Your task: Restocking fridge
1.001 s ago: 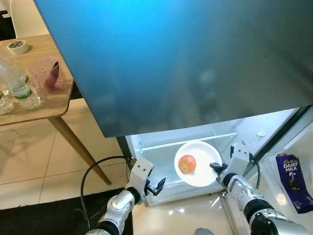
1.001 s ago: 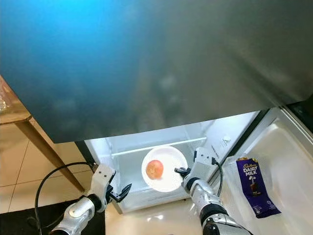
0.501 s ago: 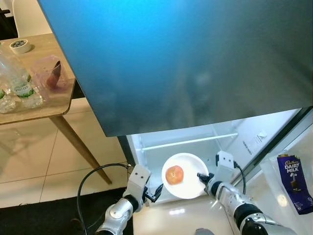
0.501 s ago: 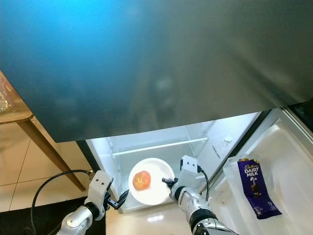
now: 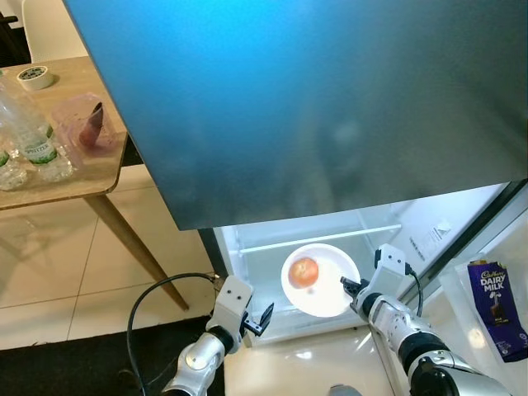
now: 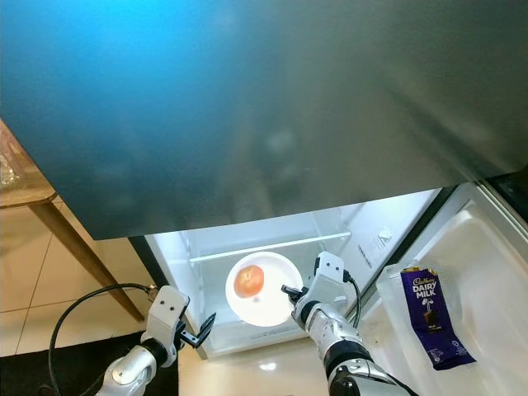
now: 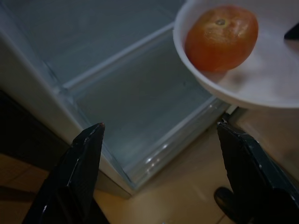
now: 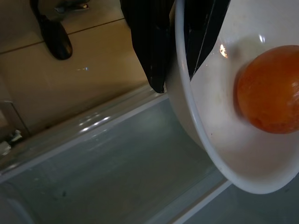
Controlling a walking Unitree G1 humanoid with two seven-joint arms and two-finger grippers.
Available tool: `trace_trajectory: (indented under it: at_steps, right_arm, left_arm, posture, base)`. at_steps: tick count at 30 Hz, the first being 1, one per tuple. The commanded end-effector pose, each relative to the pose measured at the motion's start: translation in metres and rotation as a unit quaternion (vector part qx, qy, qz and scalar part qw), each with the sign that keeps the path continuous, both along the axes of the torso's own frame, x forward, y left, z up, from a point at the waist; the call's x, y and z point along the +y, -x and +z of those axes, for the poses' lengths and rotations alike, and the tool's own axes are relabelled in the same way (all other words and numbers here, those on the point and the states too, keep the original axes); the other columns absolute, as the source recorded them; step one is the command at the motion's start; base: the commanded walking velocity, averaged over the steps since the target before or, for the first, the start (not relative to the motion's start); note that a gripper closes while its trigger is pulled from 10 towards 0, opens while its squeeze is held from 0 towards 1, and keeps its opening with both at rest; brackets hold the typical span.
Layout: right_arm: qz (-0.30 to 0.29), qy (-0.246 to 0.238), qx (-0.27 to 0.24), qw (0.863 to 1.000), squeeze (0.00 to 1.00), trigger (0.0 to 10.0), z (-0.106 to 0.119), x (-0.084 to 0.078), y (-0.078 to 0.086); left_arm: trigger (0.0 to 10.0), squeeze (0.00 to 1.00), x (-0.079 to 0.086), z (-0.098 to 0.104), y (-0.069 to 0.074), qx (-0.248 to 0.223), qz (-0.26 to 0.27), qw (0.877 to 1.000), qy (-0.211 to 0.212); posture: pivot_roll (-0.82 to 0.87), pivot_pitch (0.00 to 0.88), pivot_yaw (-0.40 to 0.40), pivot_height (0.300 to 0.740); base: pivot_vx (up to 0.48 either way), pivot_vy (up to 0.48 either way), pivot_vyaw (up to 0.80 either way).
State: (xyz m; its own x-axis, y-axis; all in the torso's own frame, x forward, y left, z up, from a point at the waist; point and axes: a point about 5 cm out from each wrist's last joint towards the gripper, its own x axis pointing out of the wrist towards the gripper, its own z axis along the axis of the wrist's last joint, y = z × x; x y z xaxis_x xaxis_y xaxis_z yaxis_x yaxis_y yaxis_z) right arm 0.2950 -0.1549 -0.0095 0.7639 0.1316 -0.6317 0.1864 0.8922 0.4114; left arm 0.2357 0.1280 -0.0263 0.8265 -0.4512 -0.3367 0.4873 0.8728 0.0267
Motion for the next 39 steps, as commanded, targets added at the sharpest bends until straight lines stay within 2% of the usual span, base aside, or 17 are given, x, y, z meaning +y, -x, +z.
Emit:
trace_trajectory:
  at_steps: [1,19,24,33,39]
  right_arm:
    - [-0.023,-0.01,-0.025,0.999,0.0,10.0,0.009,-0.004,-0.008]
    - [-0.079,-0.012,-0.069,0.994,0.0,10.0,0.025,-0.023,-0.021]
    - [-0.085,-0.014,-0.074,0.994,0.0,10.0,0.028,-0.024,-0.022]
    - [-0.095,-0.02,-0.089,0.991,0.0,10.0,0.035,-0.028,-0.028]
    - [-0.095,-0.019,-0.092,0.991,0.0,10.0,0.038,-0.031,-0.03]
  left_arm:
    - [10.0,0.0,0.003,-0.003,0.005,0.006,-0.004,1.0,-0.01]
    - [10.0,0.0,-0.001,0.004,-0.004,-0.02,-0.005,1.0,-0.01]
    - [10.0,0.0,0.0,0.007,-0.006,-0.029,0.003,1.0,-0.008]
    - [10.0,0.0,-0.001,0.022,-0.02,-0.075,0.015,0.997,0.002]
    - [10.0,0.0,-0.004,0.028,-0.024,-0.093,0.014,0.996,0.002]
  posture:
    - [-0.05,0.102,0.031,0.711]
    - [-0.05,0.103,0.032,0.616]
    - [-0.05,0.103,0.033,0.616]
    - [-0.05,0.103,0.033,0.616]
    - [-0.05,0.098,0.031,0.588]
  base:
    - [0.0,0.0,0.0]
    - [0.0,0.0,0.0]
    - [0.0,0.0,0.0]
    - [0.0,0.0,0.0]
    - [0.0,0.0,0.0]
